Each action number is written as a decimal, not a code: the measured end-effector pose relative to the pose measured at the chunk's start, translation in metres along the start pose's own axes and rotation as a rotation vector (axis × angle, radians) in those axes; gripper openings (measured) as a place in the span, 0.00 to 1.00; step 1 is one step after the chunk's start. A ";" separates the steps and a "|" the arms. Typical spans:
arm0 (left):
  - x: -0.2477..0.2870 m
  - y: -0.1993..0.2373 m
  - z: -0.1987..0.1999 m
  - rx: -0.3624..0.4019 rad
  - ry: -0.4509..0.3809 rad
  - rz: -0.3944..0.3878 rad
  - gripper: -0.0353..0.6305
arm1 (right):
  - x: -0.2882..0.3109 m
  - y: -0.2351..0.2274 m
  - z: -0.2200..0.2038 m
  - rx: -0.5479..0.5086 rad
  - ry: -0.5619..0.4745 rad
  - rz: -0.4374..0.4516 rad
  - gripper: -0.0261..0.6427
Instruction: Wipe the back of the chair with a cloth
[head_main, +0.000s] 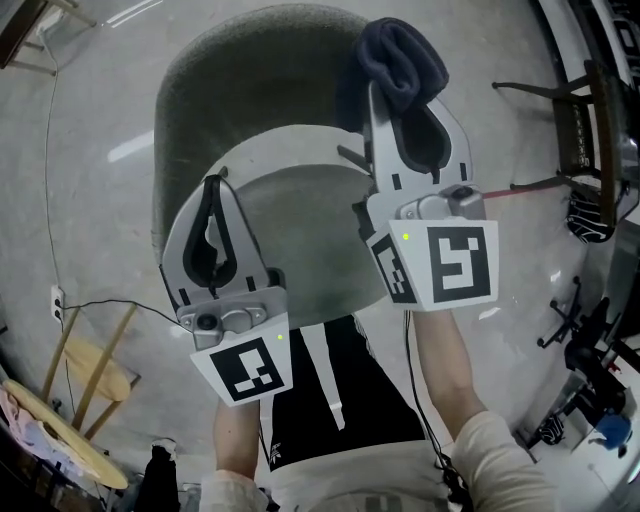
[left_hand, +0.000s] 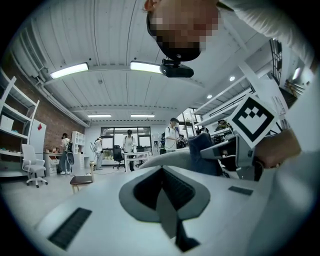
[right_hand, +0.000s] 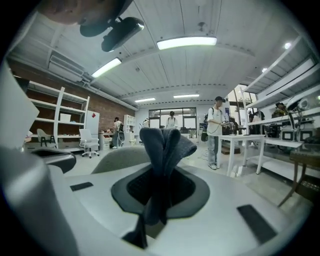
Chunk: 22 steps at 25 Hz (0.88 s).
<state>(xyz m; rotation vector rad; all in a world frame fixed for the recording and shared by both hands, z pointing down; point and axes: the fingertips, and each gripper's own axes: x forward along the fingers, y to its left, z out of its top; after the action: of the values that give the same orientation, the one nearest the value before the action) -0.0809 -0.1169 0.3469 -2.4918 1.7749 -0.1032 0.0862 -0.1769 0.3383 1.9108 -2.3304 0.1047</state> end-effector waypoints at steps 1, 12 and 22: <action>-0.002 0.004 -0.001 -0.002 0.001 0.010 0.08 | 0.001 0.012 0.003 -0.001 -0.013 0.037 0.13; -0.033 0.039 -0.020 -0.022 0.041 0.117 0.08 | 0.009 0.157 -0.026 0.045 0.018 0.426 0.13; -0.058 0.067 -0.043 -0.026 0.091 0.198 0.08 | 0.018 0.231 -0.064 0.015 0.104 0.604 0.13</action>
<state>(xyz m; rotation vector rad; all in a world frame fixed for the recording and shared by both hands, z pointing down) -0.1671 -0.0849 0.3821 -2.3475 2.0600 -0.1836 -0.1405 -0.1397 0.4103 1.1102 -2.7441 0.2675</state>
